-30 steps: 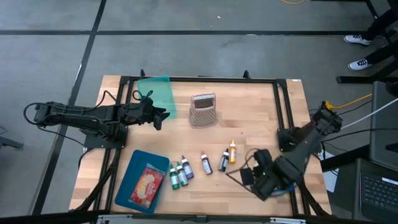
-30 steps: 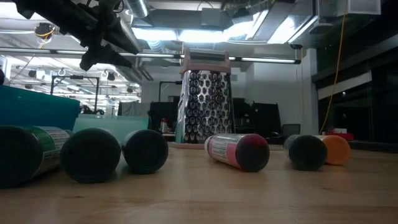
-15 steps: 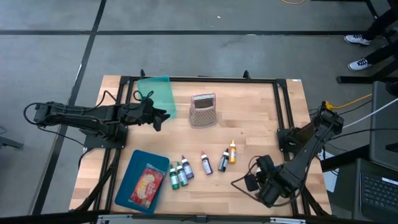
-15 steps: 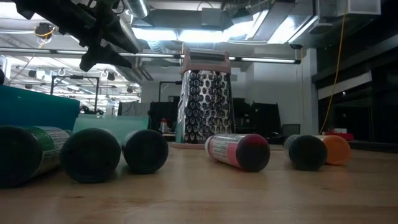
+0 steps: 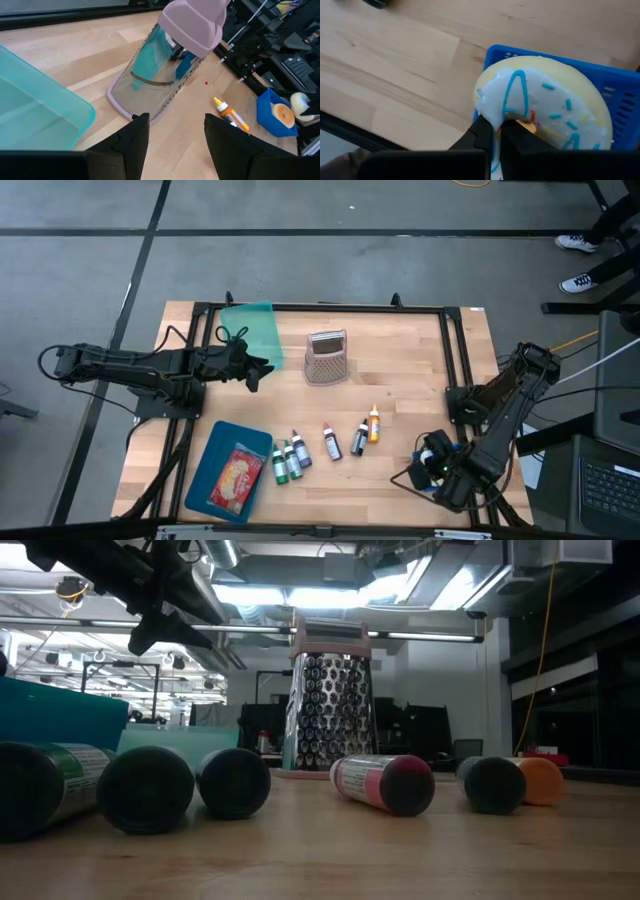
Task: Pick & Place Food Item
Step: Put the donut into the blue bin
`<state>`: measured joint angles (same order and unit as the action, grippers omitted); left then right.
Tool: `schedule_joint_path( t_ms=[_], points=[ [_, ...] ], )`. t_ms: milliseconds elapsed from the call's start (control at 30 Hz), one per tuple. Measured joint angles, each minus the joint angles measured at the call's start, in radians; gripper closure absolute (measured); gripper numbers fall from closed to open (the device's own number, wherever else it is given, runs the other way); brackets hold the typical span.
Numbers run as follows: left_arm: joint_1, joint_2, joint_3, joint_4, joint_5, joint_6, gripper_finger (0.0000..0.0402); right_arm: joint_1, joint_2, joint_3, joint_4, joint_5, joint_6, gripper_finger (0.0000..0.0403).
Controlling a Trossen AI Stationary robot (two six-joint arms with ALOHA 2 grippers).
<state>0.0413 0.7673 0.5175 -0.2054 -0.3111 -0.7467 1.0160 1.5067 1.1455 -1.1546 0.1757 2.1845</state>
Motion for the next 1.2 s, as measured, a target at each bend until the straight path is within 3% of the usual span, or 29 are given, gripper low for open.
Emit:
schedule_joint_path(
  t_ms=[367, 633, 1000, 1200],
  points=[
    [0.001, 0.000, 0.000, -0.005, -0.008, -0.014, 0.0217, 0.048, -0.028, -0.144, 0.205, -0.013, 0.000, 0.0393],
    [0.002, 0.000, 0.000, -0.008, -0.010, -0.026, 0.0217, 0.048, -0.028, -0.167, 0.231, -0.014, -0.001, 0.0388],
    [0.002, 0.000, 0.000, 0.000, -0.031, -0.026, 0.0217, 0.048, -0.053, -0.167, 0.230, -0.063, -0.003, 0.0241],
    [0.002, 0.000, 0.000, 0.000, -0.032, -0.023, 0.0217, 0.039, -0.141, -0.167, 0.209, -0.059, -0.008, 0.0194]
  ],
)
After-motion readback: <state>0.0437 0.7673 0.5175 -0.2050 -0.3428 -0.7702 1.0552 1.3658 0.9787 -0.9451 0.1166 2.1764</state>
